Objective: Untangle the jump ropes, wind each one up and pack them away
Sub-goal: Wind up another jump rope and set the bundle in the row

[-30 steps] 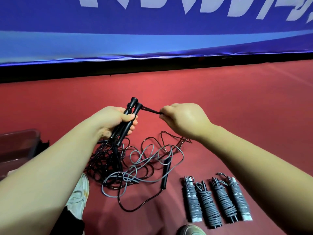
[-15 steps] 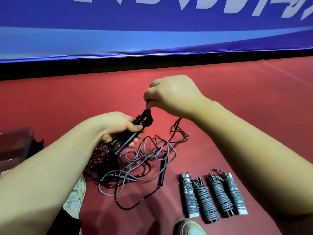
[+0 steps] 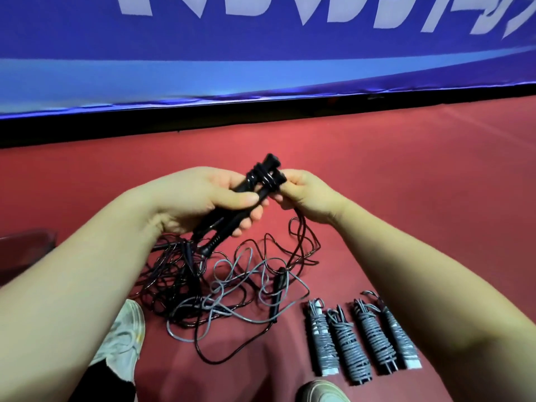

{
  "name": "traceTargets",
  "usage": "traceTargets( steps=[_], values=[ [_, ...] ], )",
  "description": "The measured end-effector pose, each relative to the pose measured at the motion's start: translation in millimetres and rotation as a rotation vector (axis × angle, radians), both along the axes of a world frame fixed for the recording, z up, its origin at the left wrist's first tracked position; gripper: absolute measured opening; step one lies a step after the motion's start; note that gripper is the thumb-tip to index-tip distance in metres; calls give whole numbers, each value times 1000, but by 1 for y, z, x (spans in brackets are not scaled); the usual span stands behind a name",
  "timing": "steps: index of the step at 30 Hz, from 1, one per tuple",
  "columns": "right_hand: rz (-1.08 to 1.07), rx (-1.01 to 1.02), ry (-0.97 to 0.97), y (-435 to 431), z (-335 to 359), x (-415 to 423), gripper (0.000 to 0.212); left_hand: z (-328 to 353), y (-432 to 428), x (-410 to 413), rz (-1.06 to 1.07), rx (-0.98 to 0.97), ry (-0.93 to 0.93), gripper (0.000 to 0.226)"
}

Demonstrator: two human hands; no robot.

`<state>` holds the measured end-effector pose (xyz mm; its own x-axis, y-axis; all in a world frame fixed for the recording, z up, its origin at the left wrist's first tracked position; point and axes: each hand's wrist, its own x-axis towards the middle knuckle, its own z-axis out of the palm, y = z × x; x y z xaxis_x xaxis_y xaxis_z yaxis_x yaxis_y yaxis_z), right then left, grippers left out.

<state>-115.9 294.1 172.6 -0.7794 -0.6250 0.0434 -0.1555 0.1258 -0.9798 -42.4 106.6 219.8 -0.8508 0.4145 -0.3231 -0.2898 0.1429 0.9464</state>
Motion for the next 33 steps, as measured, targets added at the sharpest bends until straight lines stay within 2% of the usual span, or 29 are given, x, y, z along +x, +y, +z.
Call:
traceTargets(
  steps=[4, 7, 9, 13, 15, 17, 21, 24, 26, 30, 33],
  values=[
    [-100, 32, -51, 4, -34, 9, 29, 1, -9, -11, 346, 114, 51, 10],
    [-121, 110, -81, 4, -45, 16, 30, -8, -25, -15, 448, 106, -14, 11],
    [-158, 228, -16, 1, -39, 17, 29, -18, -30, -17, 510, 50, -39, 10],
    [-152, 479, 255, -20, -14, 30, 18, -32, -33, -22, 637, -30, -26, 10],
    [-124, 585, 411, -32, -2, 39, 15, -36, -33, -24, 651, -89, -19, 10],
    [-130, 683, 523, -42, 9, 47, 23, -38, -31, -26, 645, -139, -4, 11],
    [-155, 737, 607, -50, 29, 56, 24, -41, -25, -28, 580, -206, 37, 9],
    [-106, 818, 724, -52, 44, 56, 22, -47, -16, -26, 492, -270, 54, 16],
    [-63, 860, 738, -51, 46, 57, 25, -46, -13, -25, 509, -210, 50, 19],
    [-100, 872, 589, -38, 31, 54, 31, -38, -25, -25, 665, 142, -44, 13],
    [-129, 792, 521, -31, 24, 54, 33, -40, -30, -24, 654, 193, -92, 9]
  ],
)
